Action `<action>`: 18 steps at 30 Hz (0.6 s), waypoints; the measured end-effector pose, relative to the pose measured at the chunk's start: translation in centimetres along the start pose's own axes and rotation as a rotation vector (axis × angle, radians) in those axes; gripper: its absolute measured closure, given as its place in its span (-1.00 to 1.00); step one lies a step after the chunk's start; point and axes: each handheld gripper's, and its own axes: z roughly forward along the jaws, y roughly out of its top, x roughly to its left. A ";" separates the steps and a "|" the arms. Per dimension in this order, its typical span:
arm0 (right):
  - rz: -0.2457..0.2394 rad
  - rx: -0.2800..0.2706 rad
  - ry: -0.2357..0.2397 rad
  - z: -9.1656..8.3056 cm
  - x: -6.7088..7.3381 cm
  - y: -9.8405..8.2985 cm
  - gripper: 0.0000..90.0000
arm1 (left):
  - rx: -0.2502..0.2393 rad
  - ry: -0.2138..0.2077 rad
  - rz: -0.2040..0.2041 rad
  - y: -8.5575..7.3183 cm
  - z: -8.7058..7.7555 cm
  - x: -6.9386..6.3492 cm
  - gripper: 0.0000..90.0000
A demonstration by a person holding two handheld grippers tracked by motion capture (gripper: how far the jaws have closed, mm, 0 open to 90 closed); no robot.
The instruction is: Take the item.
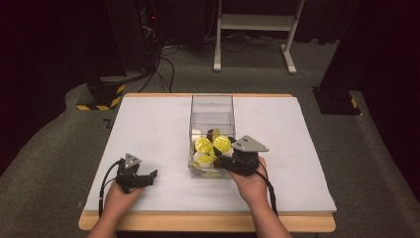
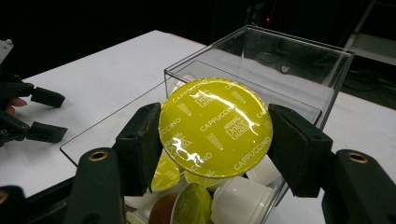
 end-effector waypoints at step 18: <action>0.027 -0.027 -0.027 -1.5 -1.3 0.2 -0.15 | -0.001 -0.002 -0.006 0.0 0.0 -0.1 -0.68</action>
